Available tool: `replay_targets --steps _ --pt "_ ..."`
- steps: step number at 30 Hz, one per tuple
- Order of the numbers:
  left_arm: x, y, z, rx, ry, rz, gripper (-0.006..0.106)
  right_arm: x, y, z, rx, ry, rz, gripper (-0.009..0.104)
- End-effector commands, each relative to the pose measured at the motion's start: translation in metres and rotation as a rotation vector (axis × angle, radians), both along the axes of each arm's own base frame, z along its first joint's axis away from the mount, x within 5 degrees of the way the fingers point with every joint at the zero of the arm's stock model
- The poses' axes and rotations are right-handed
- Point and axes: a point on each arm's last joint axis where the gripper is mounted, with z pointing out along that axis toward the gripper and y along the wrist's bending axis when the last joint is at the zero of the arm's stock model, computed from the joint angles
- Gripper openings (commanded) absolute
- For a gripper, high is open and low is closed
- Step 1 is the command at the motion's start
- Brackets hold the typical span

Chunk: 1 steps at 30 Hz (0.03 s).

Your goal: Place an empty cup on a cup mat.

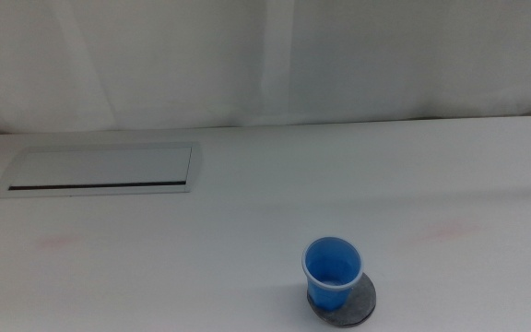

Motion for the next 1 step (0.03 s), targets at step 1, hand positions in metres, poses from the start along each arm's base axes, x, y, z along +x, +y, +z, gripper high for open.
replay_targets --steps 1 --pt "-0.0015 0.0003 -0.013 -0.005 0.033 0.003 -0.003 0.0001 0.0001 -0.0137 -0.008 0.038 0.001 -0.003"
